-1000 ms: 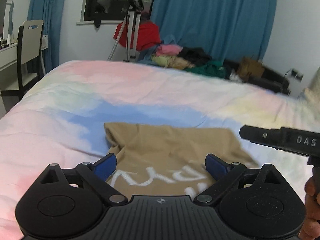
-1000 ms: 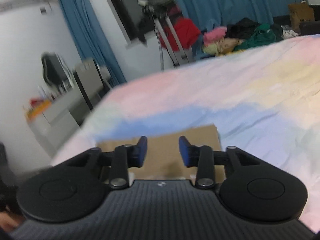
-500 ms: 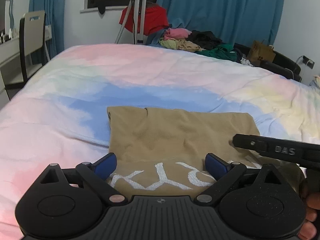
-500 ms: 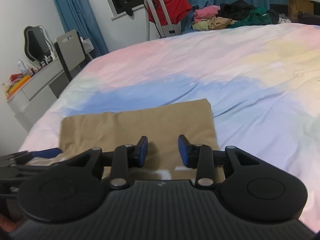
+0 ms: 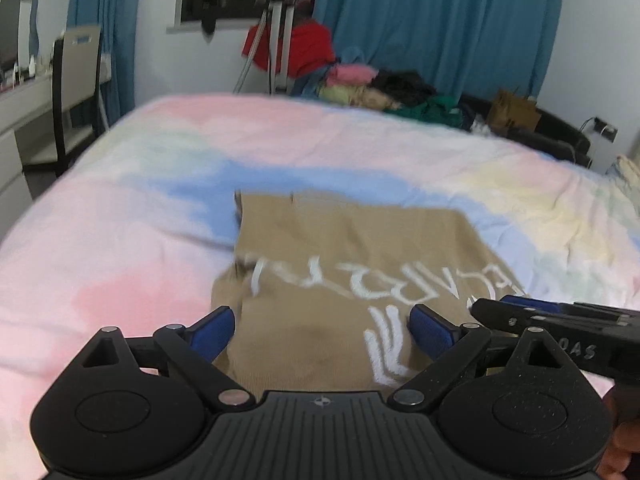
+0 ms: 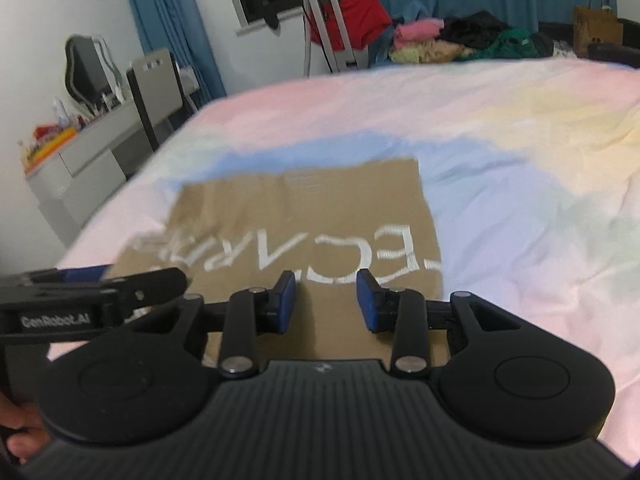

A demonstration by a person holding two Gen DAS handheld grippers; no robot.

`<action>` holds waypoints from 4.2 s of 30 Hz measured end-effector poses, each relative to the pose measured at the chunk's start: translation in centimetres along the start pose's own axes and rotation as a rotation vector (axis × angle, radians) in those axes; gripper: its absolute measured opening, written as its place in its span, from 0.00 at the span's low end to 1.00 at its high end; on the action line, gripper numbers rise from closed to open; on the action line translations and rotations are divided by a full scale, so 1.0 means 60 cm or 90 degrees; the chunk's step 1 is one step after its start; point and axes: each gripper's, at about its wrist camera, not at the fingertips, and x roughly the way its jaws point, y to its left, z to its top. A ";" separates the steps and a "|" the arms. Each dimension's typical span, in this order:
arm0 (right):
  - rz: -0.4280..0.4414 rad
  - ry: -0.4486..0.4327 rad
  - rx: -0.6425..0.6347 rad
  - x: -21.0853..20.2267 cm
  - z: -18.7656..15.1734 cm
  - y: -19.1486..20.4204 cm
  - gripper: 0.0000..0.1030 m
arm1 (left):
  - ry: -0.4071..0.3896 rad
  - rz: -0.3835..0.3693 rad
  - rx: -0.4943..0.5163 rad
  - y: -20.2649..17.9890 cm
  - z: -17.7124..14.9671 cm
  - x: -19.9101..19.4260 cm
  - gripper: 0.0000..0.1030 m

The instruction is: Fold clothes

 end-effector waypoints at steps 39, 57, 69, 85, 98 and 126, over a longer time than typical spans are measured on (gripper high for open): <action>0.175 -0.034 0.240 -0.062 0.022 -0.044 0.89 | 0.025 -0.234 -0.539 0.139 -0.071 0.012 0.37; 0.346 0.104 0.718 0.040 -0.105 -0.113 0.87 | 0.040 -0.272 -0.544 0.153 -0.052 0.017 0.40; 0.321 0.017 0.595 0.010 -0.060 -0.114 0.29 | 0.060 -0.329 -0.573 0.136 -0.058 0.038 0.84; 0.336 -0.075 0.560 -0.065 -0.010 -0.115 0.25 | 0.093 -0.437 -0.651 0.117 -0.083 0.092 0.90; 0.265 -0.113 0.582 -0.199 -0.037 -0.145 0.25 | 0.048 -0.422 -0.613 0.114 -0.050 0.045 0.35; -0.024 -0.308 0.431 -0.065 0.357 -0.569 0.25 | 0.072 -0.443 -0.301 -0.312 0.516 0.583 0.24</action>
